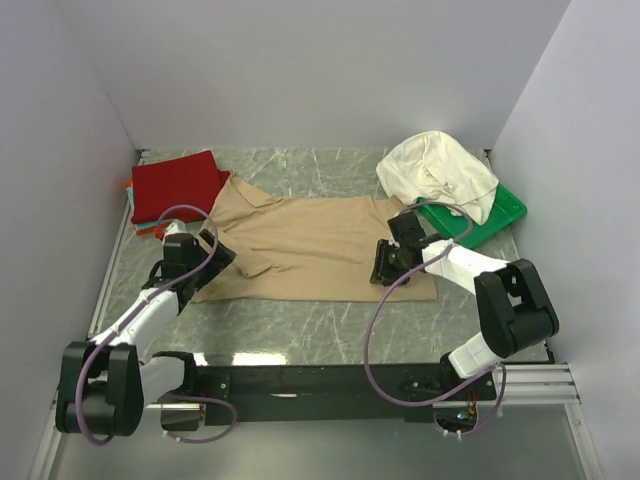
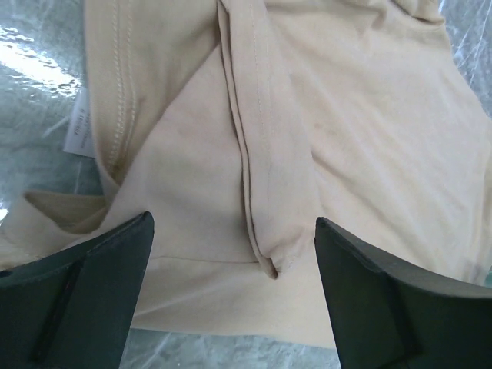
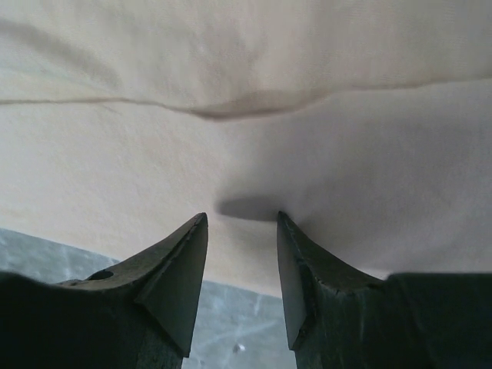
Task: Fold and stack the t-shirts
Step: Fold the tshirt
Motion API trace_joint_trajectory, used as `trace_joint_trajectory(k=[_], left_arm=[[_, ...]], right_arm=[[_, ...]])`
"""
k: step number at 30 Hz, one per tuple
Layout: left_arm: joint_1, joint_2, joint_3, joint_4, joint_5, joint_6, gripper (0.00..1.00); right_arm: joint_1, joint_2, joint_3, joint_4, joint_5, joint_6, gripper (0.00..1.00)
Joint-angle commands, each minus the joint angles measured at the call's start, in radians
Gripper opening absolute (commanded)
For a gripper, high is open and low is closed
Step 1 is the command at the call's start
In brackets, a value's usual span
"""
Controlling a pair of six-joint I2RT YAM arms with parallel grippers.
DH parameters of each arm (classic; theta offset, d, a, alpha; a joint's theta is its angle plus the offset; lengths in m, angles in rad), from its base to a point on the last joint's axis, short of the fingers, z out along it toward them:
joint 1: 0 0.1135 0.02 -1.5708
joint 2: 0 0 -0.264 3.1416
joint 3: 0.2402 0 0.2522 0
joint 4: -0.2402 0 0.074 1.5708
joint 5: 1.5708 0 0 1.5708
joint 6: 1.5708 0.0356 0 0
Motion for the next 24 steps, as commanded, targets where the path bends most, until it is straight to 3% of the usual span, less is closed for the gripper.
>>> trace_joint_trajectory(k=[1, 8, 14, 18, 24], left_arm=[[0.004, -0.054, 0.032, -0.060, -0.025, 0.002, 0.91], [0.006, -0.105, 0.050, -0.071, -0.031, 0.004, 0.92], [0.004, 0.018, 0.044, 0.003, 0.037, 0.004, 0.91], [0.006, 0.070, 0.039, 0.008, 0.030, -0.004, 0.92], [0.004, 0.027, 0.019, -0.047, -0.033, -0.030, 0.93]], right_arm=[[0.036, -0.054, 0.036, -0.179, 0.064, -0.001, 0.49], [0.178, -0.127, 0.251, -0.197, 0.065, 0.017, 0.49], [0.249, 0.005, 0.340, -0.063, -0.026, 0.020, 0.49], [0.269, 0.144, 0.354, -0.024, -0.069, 0.023, 0.49], [0.286, 0.195, 0.271, 0.011, -0.058, 0.020, 0.48]])
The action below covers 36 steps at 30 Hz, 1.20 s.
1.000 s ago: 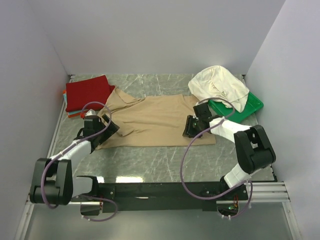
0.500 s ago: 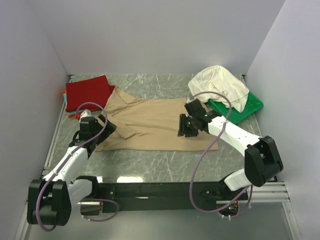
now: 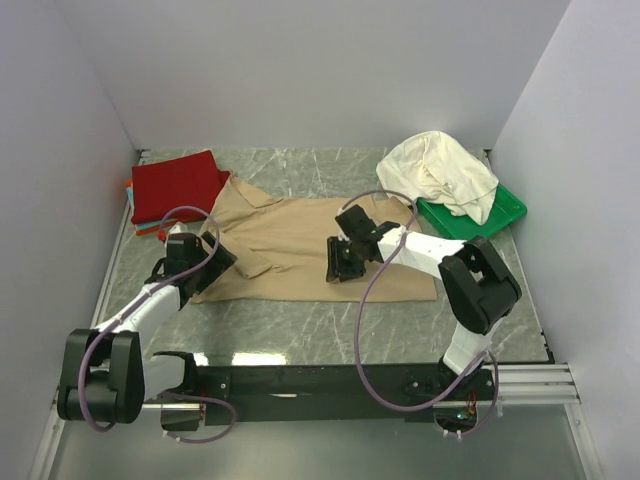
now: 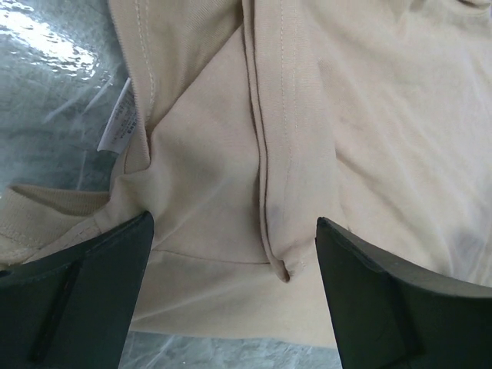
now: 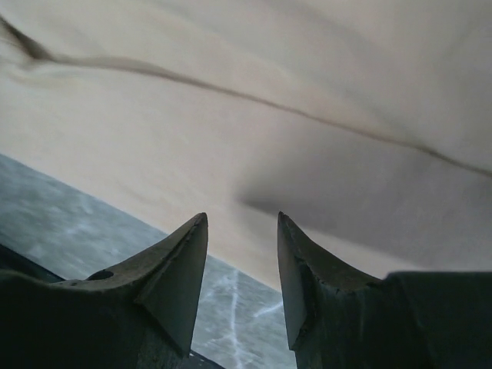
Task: Fold and stack the t-shirts
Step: Fold the tshirt
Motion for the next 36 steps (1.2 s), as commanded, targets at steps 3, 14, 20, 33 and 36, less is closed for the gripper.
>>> trace_joint_trajectory(k=[3, 14, 20, 33, 36], left_arm=[[0.004, -0.066, 0.000, -0.064, -0.073, -0.019, 0.92], [0.004, -0.192, -0.064, -0.151, -0.094, -0.024, 0.92], [0.004, -0.258, -0.099, -0.184, -0.093, -0.039, 0.92], [-0.017, -0.410, -0.109, -0.254, -0.145, -0.078, 0.92], [-0.020, -0.405, -0.106, -0.256, -0.148, -0.078, 0.92]], right_arm=[[0.010, -0.025, -0.091, 0.035, 0.017, -0.007, 0.49], [0.016, -0.050, -0.263, 0.018, 0.070, 0.033, 0.49], [0.027, -0.119, -0.342, 0.017, 0.080, 0.064, 0.49], [0.061, -0.218, -0.436, -0.029, 0.113, 0.116, 0.49], [0.067, -0.247, -0.396, -0.051, 0.126, 0.105, 0.49]])
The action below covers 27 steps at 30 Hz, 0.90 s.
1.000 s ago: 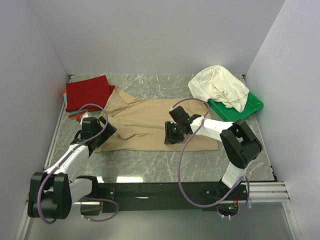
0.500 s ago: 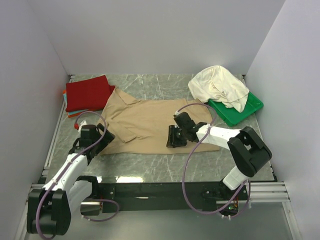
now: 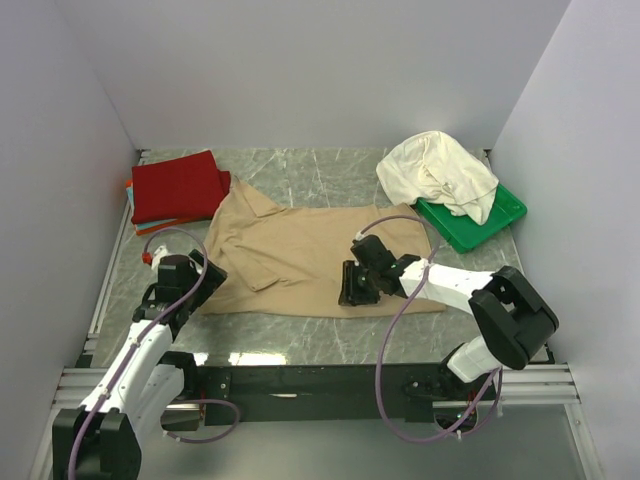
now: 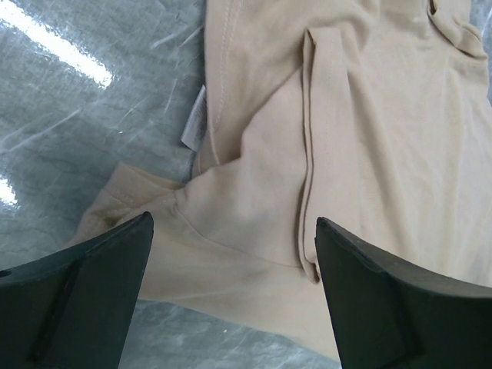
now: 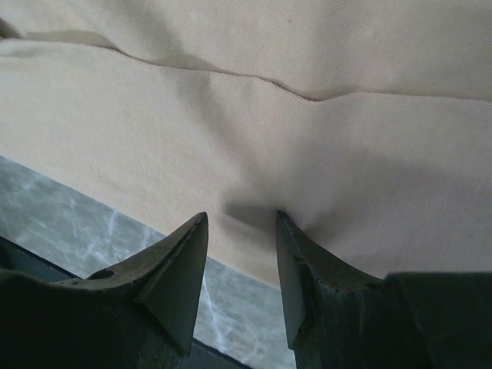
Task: Fold and stack the t-shirts
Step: Fold the tshirt
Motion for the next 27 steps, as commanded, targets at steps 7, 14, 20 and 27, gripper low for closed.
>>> trace_joint_trajectory(k=[7, 14, 20, 27], left_arm=[[-0.009, -0.026, 0.008, -0.004, -0.040, -0.011, 0.92], [-0.009, -0.074, 0.025, -0.013, -0.034, -0.011, 0.92], [-0.007, 0.001, 0.066, 0.034, -0.069, 0.010, 0.95], [0.025, 0.143, 0.140, 0.102, -0.106, 0.053, 0.87]], right_arm=[[0.079, -0.013, 0.260, -0.242, 0.128, -0.065, 0.49], [0.185, 0.137, 0.491, -0.129, 0.065, -0.103, 0.49], [0.261, 0.350, 0.675, -0.060, -0.003, -0.129, 0.49], [0.317, 0.494, 0.807, -0.049, 0.017, -0.177, 0.49]])
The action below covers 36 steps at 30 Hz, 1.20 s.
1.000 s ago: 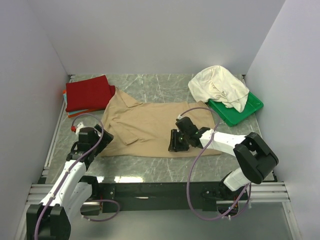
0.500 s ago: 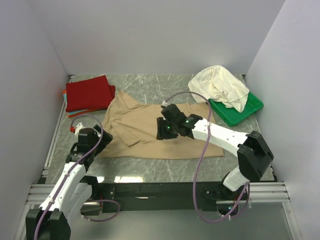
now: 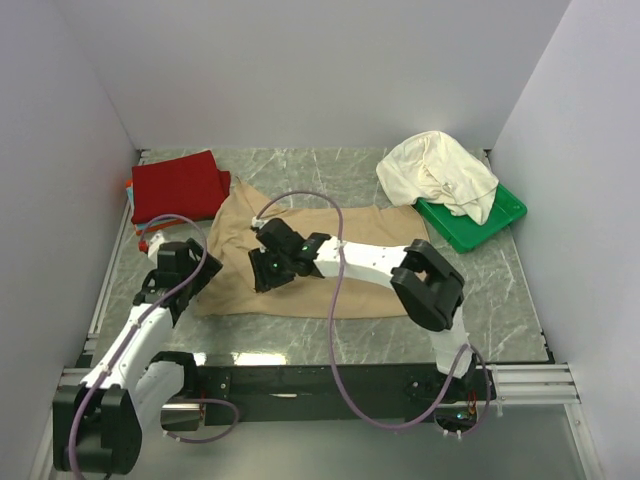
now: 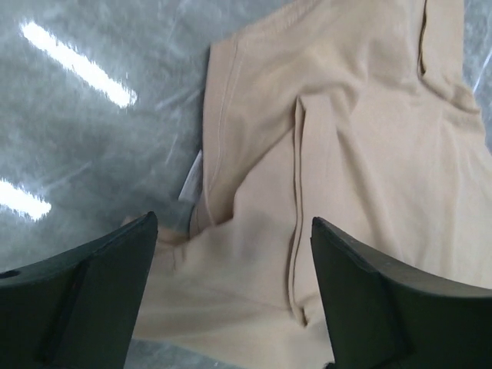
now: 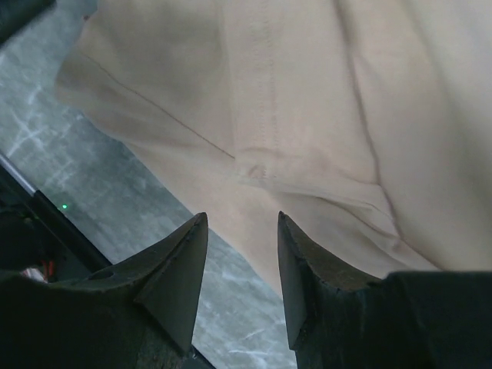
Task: Fold and stack the t-shirts
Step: Fold the tshirt
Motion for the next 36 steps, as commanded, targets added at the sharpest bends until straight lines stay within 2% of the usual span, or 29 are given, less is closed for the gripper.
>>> trace_joint_trajectory(k=[1, 8, 20, 31, 36], left_arm=[[0.021, 0.051, 0.061, 0.091, -0.042, 0.042, 0.85], [0.096, 0.212, 0.076, 0.155, 0.020, 0.083, 0.75], [0.127, 0.374, 0.090, 0.263, 0.104, 0.089, 0.60], [0.158, 0.493, 0.124, 0.315, 0.153, 0.108, 0.34], [0.170, 0.510, 0.130, 0.315, 0.155, 0.118, 0.24]], right_arm=[[0.017, 0.028, 0.085, 0.029, 0.016, -0.047, 0.49], [0.043, 0.083, 0.123, 0.020, 0.063, -0.075, 0.49], [0.072, 0.155, 0.188, -0.026, 0.172, -0.101, 0.49], [0.098, 0.210, 0.235, -0.081, 0.267, -0.104, 0.48], [0.098, 0.233, 0.251, -0.101, 0.278, -0.096, 0.41]])
